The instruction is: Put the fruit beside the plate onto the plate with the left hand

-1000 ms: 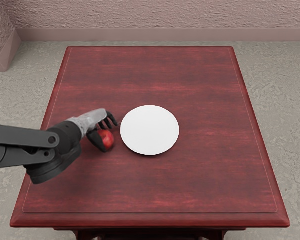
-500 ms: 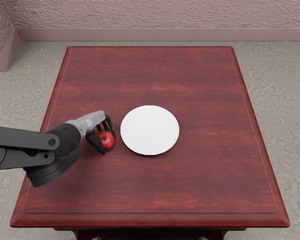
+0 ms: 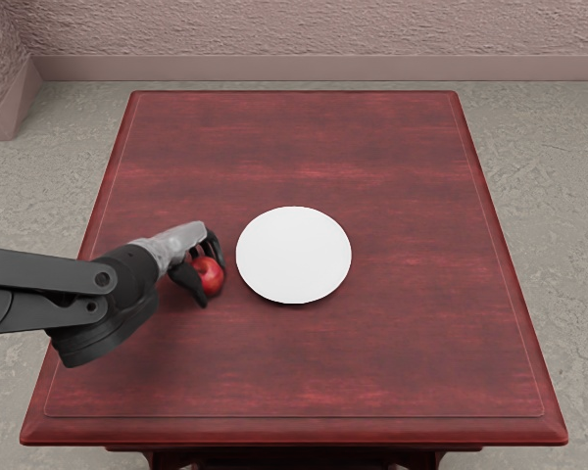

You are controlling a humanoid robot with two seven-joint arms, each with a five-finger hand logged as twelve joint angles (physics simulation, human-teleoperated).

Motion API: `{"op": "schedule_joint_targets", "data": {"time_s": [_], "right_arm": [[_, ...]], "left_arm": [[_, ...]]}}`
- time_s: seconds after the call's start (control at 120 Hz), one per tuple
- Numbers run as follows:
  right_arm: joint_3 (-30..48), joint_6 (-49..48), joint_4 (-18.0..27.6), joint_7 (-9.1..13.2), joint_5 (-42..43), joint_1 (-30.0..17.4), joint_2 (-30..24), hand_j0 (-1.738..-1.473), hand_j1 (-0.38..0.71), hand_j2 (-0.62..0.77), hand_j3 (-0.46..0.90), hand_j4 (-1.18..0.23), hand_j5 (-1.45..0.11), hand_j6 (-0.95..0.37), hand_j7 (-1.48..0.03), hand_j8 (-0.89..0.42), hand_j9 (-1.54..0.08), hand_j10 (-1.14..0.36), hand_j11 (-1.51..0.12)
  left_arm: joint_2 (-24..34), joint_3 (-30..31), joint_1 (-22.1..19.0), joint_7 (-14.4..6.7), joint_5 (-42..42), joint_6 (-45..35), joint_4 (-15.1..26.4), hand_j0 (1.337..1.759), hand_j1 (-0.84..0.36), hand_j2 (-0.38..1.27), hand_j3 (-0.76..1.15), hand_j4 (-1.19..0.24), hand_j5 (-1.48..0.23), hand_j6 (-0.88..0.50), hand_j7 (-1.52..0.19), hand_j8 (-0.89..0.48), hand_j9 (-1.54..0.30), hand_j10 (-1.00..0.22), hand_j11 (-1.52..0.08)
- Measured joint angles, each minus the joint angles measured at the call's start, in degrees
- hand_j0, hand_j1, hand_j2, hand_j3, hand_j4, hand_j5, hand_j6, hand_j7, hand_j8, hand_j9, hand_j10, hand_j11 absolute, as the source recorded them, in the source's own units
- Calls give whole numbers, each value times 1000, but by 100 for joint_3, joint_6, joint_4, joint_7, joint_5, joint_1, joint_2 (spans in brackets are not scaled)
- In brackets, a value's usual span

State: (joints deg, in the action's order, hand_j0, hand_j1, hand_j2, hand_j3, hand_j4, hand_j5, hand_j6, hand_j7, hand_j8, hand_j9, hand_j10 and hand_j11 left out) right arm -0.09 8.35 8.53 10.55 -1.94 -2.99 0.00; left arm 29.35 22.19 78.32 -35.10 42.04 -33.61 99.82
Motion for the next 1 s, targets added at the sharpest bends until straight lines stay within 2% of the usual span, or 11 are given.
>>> {"op": "schedule_joint_targets", "data": {"time_s": [0.067, 0.125, 0.208, 0.383, 0.492, 0.583, 0.733, 0.808, 0.9, 0.925, 1.0], "right_arm": [[0, 0, 0, 0, 0, 0, 0, -1658, -349, 0, 0, -1, 0, -1, 0, -1, 0, -1, 0], [0, 0, 0, 0, 0, 0, 0, -1658, -349, 0, 0, -1, 0, -1, 0, -1, 0, 0, 0], [0, 0, 0, 0, 1, 0, 0, -1658, -349, 0, 0, 0, 0, -1, 0, -1, 0, 0, 0], [0, 0, 0, 0, 1, 0, 0, -1658, -349, 0, 0, 0, 0, -1, 0, 0, 0, 0, 0], [0, 0, 0, 0, 1, 0, 0, -1658, -349, 0, 0, 0, 0, -1, 0, 0, 0, 0, 0], [0, 0, 0, 0, 1, 0, 0, -1658, -349, 0, 0, 0, 0, -1, 0, 0, 0, 0, 0], [0, 0, 0, 0, 1, 0, 0, -1658, -349, 0, 0, 0, 0, -1, 0, 0, 0, 0, 0], [0, 0, 0, 0, 1, 0, 0, -1658, -349, 0, 0, 0, 0, -1, 0, 0, 0, 0, 0], [0, 0, 0, 0, 1, 0, 0, -1658, -349, 0, 0, 0, 0, -1, 0, 0, 0, 0, 0], [0, 0, 0, 0, 1, 0, 0, -1658, -349, 0, 0, 0, 0, -1, 0, 0, 0, 0, 0], [0, 0, 0, 0, 1, 0, 0, -1658, -349, 0, 0, 0, 0, -1, 0, 0, 0, 0, 0]], "left_arm": [[0, -3, 0, 6, 8, 18, 0, 1634, -434, 670, 0, -517, -1113, -216, -1117, -242, -1128, -630, -1136], [15, -2, 21, 2, -6, 33, 3, 1634, -400, 602, 0, -512, -1143, -202, -1136, -238, -1139, -668, -1145], [60, 3, 120, 2, -68, 46, 22, 1639, -295, 407, 0, -550, -1154, -247, -1129, -284, -1128, -718, -1130], [62, 4, 354, 9, -129, 56, 58, 1648, -363, 549, 0, -527, -1168, -230, -1133, -264, -1111, -778, -1113], [41, -2, 607, 8, -139, 57, 76, 1650, -369, 505, 0, -536, -1179, -226, -1132, -260, -1104, -796, -1106], [-107, -7, 810, 9, -221, 65, 83, 1651, -407, 616, 0, -522, -1189, -217, -1133, -247, -1102, -798, -1105], [-541, -14, 1152, 9, -377, 63, 70, 1652, -383, 535, 0, -534, -1192, -219, -1133, -255, -1101, -806, -1105], [-1056, -13, 1186, 11, -574, 114, -125, 1652, -382, 558, 0, -528, -1201, -213, -1135, -272, -1104, -816, -1109], [-1227, -12, 1181, 11, -741, 292, -448, 1652, -360, 534, 0, -553, -1195, -240, -1132, -287, -1099, -816, -1104], [-1237, -12, 1189, 11, -764, 319, -513, 1653, -358, 553, 0, -567, -1174, -253, -1113, -295, -1081, -804, -1085], [-1312, -10, 1191, 11, -796, 345, -723, 1654, -305, 426, 0, -553, -1005, -300, -960, -338, -936, -709, -939]]}}
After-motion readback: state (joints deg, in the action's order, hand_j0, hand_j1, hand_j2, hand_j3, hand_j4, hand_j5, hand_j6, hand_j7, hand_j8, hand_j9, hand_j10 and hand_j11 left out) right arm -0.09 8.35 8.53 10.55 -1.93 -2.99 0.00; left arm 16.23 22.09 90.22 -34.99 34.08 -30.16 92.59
